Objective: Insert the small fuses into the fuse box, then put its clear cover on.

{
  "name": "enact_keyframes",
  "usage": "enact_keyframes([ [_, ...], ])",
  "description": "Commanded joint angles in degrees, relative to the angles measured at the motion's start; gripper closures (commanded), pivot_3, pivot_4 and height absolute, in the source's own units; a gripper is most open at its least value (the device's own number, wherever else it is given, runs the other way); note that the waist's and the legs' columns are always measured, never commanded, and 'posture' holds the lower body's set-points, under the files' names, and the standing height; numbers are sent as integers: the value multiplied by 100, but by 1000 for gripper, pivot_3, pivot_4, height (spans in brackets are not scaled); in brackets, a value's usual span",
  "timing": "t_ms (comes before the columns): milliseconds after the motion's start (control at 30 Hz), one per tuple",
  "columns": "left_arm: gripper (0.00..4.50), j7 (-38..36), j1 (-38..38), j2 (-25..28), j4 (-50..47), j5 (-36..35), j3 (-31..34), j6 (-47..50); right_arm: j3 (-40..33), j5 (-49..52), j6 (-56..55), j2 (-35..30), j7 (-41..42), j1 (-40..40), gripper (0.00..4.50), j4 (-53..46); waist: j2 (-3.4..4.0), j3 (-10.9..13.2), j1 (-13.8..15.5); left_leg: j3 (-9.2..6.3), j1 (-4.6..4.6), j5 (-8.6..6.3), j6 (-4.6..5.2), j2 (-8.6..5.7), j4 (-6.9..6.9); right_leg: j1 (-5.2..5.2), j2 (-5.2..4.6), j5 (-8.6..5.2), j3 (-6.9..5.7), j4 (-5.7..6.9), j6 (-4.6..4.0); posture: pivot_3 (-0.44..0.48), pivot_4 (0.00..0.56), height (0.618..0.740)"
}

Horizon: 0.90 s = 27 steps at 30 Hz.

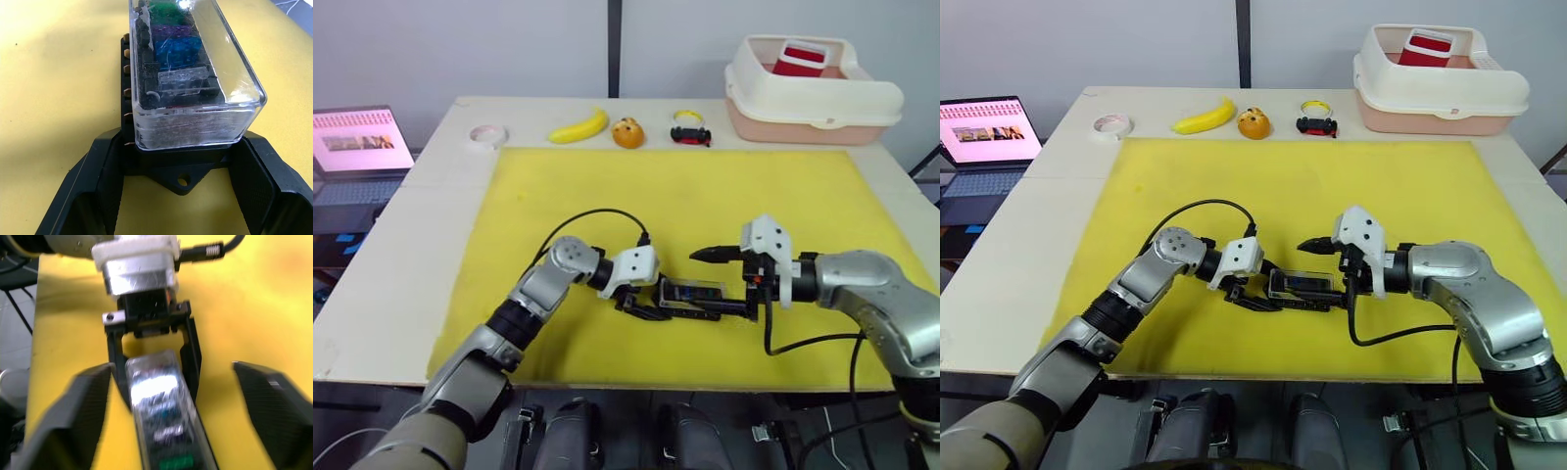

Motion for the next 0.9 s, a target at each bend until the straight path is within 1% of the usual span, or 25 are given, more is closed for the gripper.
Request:
enact_keyframes([
  [33, 1972, -39, -63, -18, -35, 13, 103, -1, -81, -46, -249, 37, -11, 13, 2408, 20, 0, 0, -3, 0, -1, -2, 3, 0, 2, 0, 0, 0, 0, 0, 0, 0, 150, 740],
  [167, 1972, -22, -65, -20, -12, 26, 117, 3, -134, -67, -418, 33, 3, 244, 4327, 77, 0, 0, 0, 0, -1, -2, 4, -1, 3, 0, 0, 0, 0, 0, 0, 0, 150, 740],
  [200, 1972, -25, -63, -19, -15, 22, 121, 11, -143, -73, -443, 33, -3, 306, 4425, 97, 0, 0, -3, 1, -1, -3, 4, -1, 3, 0, 0, 0, 0, 0, 0, 0, 150, 740],
  [300, 1972, -44, -57, -14, -20, 22, 122, 24, -72, -232, -554, -7, -27, 509, 4425, 198, 0, 0, -3, 1, -1, -3, 5, -1, 4, 1, 0, 0, -1, 1, 0, 0, 150, 740],
  [467, 1972, -46, -56, -20, -26, 16, 138, 82, 168, -715, -821, -100, -97, 1089, 4425, 588, 0, -1, -7, 1, 3, -4, 7, -1, 5, 6, 1, 0, 0, 1, 1, 0, 150, 740],
  [567, 1972, -42, -54, -21, -35, 25, 144, 95, 156, -805, -1077, -92, -101, 1402, 4425, 752, -5, -4, -1, -1, 6, -4, 7, 0, 6, 14, 2, 0, -3, -1, 1, 0, 150, 740],
  [667, 1972, -40, -59, -23, -26, 37, 155, 103, 99, -773, -1296, -95, -91, 1557, 4425, 661, -8, -7, -6, -3, 14, -6, 9, 0, 7, 23, 3, -1, -3, -3, 1, 0, 150, 740],
  [900, 1972, -14, -64, -59, 21, 60, 152, 114, 109, -493, -1033, -34, -294, 1486, 4425, -80, -8, -7, -10, -6, 19, -7, 10, 3, 7, 28, 3, -1, -4, -4, 0, 0, 150, 740],
])
